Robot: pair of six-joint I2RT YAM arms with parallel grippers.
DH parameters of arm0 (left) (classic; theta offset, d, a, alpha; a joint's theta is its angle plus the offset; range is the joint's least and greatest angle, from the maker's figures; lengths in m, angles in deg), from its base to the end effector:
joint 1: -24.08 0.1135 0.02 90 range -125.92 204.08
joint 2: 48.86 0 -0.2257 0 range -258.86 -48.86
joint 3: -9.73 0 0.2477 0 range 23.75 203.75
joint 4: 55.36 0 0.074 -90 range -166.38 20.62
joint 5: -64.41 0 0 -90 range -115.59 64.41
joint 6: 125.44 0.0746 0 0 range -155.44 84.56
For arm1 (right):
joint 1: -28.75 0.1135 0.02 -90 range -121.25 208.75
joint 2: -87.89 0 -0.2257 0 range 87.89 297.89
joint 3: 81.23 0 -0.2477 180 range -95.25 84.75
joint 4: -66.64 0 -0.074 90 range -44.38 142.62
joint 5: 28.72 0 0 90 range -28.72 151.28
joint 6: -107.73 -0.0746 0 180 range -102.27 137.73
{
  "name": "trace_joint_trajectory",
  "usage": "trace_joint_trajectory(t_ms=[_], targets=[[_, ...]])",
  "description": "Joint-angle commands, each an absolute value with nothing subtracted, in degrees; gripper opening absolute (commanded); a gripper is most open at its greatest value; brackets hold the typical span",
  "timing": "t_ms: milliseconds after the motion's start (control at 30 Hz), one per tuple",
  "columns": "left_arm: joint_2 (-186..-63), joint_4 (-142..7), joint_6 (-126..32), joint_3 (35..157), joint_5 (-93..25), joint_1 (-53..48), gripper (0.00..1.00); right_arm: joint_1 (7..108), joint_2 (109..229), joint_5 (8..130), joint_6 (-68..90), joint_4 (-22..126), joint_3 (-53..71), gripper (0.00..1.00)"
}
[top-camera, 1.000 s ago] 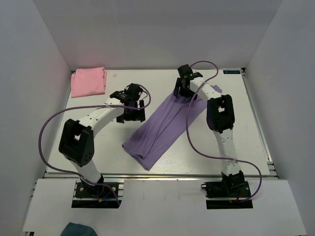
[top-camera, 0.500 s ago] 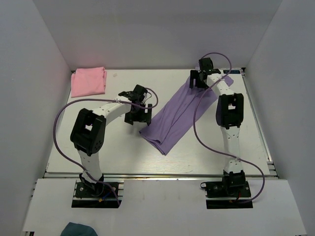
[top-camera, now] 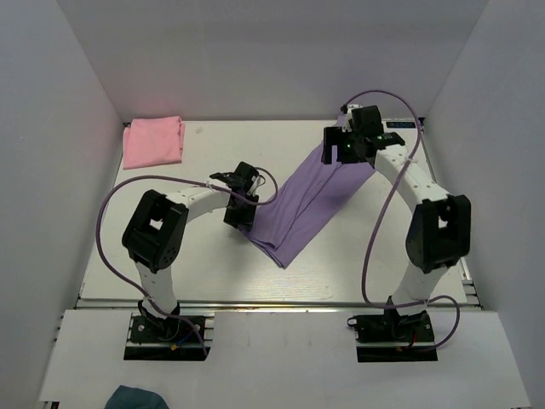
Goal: Fold and stack the t-shirts
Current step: Rotate the tshirt 45 degrees
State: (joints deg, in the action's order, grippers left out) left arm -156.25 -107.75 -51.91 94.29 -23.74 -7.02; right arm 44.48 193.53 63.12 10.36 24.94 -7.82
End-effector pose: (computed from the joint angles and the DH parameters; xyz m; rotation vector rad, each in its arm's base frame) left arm 0.3041 -0.1806 0.0891 0.3620 2.8679 -0.1085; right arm 0.4239 0.1219 0.2380 -0.1840 2.2864 0.2466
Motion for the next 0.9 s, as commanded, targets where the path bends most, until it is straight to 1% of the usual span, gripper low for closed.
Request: trace_joint_trajectory(t_ms=[0, 33, 67, 100, 133, 200, 333, 467, 500, 533, 600, 667, 733, 767, 800, 833, 867], targets=[[-154.5, -105.5, -51.4, 92.5, -21.6, -7.3, 0.49, 46.3, 187.1, 69.0, 8.4, 27.5, 3.1, 0.9], [-154.5, -105.5, -52.0, 91.9, -21.1, -7.3, 0.4, 47.0, 186.2, 68.9, 8.9, 27.0, 4.6, 0.9], [-154.5, -105.0, -52.0, 91.9, -21.1, -7.3, 0.27, 47.5, 183.5, 68.7, 10.2, 26.3, 7.6, 0.9], [-153.9, -104.3, -52.0, 91.3, -21.1, -7.3, 0.06, 49.1, 182.9, 68.5, 10.9, 25.9, 10.4, 0.9], [-153.9, -103.7, -52.7, 91.3, -21.7, -7.3, 0.0, 49.7, 182.0, 68.2, 11.3, 25.7, 12.7, 0.9], [-152.6, -102.2, -52.7, 90.3, -23.2, -7.3, 0.0, 51.6, 179.7, 65.9, 11.0, 25.2, 14.7, 0.9], [-150.4, -100.3, -52.7, 89.8, -27.2, -7.3, 0.0, 55.2, 176.6, 67.2, 8.5, 24.6, 20.4, 0.9], [-148.9, -98.6, -52.7, 88.5, -28.5, -7.3, 0.0, 60.3, 176.1, 73.5, 3.6, 25.0, 24.4, 0.89], [-148.9, -98.0, -52.7, 88.0, -28.5, -7.3, 0.0, 61.2, 176.4, 74.4, -1.6, 25.5, 24.9, 0.87], [-148.9, -98.0, -52.7, 88.0, -28.5, -7.3, 0.0, 63.3, 176.7, 74.6, -2.9, 25.6, 25.9, 0.85], [-148.9, -97.4, -52.7, 87.4, -29.3, -7.3, 0.0, 65.3, 176.7, 75.9, -5.7, 27.8, 27.7, 0.85], [-148.9, -96.8, -52.7, 86.8, -29.3, -7.3, 0.0, 67.7, 176.5, 75.1, -5.2, 28.8, 29.4, 0.85], [-148.9, -96.2, -52.7, 86.2, -30.0, -7.3, 0.0, 70.8, 176.8, 70.8, -1.1, 28.3, 28.9, 0.85], [-148.9, -95.7, -53.2, 85.5, -30.6, -7.3, 0.0, 74.1, 177.0, 69.5, -0.2, 28.7, 28.8, 0.85], [-148.9, -95.7, -53.2, 85.5, -30.6, -7.3, 0.0, 75.4, 177.2, 68.8, 1.5, 29.7, 28.9, 0.85], [-148.9, -95.7, -53.2, 85.4, -31.1, -7.3, 0.0, 76.6, 175.6, 68.3, 5.5, 33.9, 30.1, 0.85], [-148.9, -95.7, -53.2, 84.8, -31.7, -6.8, 0.0, 79.5, 175.2, 68.1, 6.6, 34.6, 30.4, 0.85]])
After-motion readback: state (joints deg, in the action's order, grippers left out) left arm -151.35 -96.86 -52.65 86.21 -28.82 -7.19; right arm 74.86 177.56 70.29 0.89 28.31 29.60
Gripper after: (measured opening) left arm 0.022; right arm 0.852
